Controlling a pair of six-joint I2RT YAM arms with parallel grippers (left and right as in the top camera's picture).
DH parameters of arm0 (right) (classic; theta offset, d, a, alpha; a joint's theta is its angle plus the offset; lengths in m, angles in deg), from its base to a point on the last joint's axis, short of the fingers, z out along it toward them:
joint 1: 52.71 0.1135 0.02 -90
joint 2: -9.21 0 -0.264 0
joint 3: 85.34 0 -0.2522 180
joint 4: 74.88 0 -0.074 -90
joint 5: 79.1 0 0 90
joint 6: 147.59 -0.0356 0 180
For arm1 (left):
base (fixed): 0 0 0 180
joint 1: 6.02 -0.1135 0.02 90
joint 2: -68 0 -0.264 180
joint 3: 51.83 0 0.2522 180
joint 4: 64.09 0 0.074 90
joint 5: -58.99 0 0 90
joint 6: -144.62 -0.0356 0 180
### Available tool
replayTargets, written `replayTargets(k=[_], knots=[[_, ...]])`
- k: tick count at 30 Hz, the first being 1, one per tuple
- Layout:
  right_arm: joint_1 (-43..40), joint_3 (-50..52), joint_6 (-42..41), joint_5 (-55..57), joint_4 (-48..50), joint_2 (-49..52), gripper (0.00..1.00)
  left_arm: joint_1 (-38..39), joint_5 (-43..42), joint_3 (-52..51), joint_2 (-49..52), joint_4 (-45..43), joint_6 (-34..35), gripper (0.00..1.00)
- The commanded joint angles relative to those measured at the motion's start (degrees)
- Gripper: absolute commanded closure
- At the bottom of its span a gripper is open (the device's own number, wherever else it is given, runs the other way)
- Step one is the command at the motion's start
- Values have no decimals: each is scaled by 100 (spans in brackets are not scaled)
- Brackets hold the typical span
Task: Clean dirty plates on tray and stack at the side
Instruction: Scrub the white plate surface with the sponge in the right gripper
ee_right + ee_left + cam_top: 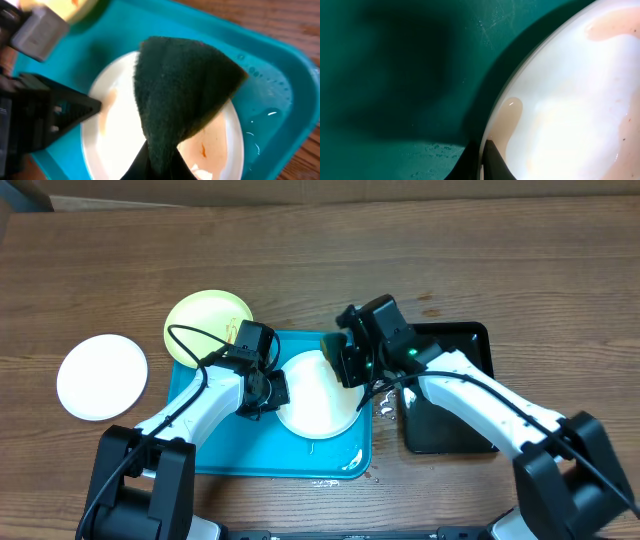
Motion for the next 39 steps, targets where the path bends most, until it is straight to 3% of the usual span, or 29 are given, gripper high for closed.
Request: replayTargets(k=[1, 19, 33, 39], knots=[[42, 7, 367, 63, -4, 389, 96, 15, 168, -26, 79, -4, 81, 96], [63, 57, 638, 678, -42, 1576, 96, 15, 168, -26, 79, 15, 81, 96], [79, -254, 861, -2330, -361, 1602, 96, 15, 168, -26, 79, 15, 81, 96], [-129, -776, 994, -2284, -992, 1137, 96, 15, 168, -26, 79, 35, 79, 96]])
